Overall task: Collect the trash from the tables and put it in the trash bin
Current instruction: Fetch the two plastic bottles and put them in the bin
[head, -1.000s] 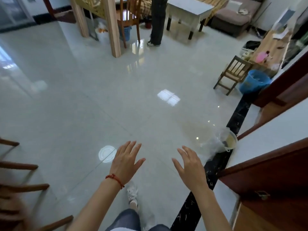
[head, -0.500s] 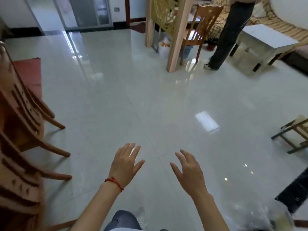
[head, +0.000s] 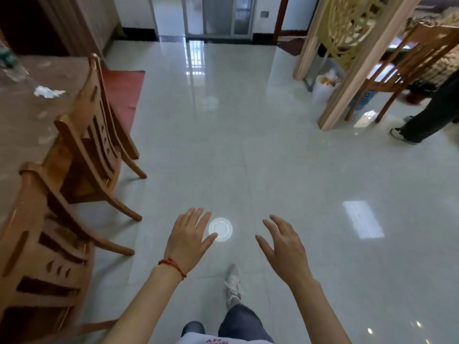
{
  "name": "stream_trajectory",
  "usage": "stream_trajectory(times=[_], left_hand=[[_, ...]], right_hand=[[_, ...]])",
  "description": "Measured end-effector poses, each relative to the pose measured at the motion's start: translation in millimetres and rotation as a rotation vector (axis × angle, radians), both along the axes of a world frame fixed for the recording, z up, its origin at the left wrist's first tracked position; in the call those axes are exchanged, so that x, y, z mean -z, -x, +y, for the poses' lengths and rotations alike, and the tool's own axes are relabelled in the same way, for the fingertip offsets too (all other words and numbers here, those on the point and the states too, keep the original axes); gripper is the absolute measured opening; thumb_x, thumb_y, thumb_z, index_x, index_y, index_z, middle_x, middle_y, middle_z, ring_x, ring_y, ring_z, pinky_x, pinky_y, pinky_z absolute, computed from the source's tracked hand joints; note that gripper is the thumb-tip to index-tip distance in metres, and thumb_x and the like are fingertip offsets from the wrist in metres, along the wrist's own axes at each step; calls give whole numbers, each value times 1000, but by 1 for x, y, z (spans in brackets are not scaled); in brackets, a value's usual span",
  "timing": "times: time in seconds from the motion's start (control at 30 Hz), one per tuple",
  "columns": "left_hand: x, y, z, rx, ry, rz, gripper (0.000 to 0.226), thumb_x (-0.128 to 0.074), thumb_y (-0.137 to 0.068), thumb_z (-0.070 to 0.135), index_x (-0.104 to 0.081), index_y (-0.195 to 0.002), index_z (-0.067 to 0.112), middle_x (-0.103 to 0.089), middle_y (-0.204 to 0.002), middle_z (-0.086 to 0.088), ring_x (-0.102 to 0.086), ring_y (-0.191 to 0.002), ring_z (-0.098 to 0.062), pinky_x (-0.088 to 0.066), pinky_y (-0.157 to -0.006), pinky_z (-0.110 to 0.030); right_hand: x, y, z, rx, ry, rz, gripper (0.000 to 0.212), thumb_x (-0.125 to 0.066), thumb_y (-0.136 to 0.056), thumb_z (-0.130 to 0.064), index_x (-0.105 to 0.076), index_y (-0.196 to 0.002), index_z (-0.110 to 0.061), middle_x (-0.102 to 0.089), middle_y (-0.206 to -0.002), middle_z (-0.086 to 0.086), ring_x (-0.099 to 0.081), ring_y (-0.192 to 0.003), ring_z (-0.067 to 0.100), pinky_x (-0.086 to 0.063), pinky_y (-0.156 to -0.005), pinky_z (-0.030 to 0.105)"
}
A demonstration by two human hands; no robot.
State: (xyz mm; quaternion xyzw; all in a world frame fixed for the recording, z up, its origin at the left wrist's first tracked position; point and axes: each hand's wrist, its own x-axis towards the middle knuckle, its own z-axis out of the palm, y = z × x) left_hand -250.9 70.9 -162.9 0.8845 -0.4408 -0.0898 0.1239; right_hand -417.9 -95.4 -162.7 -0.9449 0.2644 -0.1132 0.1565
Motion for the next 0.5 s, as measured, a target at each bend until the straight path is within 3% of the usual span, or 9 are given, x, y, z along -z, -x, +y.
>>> stream_trajectory(times=[0.5], left_hand=[[-10,-151,-156,-168,-26,3,74,-12,-93,56,-60,-116,5,-65,-113,-17,-61,-106,-35,-49,-88,-49]], right_hand=[[-3,-174,-186,-150,-18,-5,58,-27,-91,-55,-60,-114,-13,-60,-122,9,-58,-111,28,-50,-85,38]])
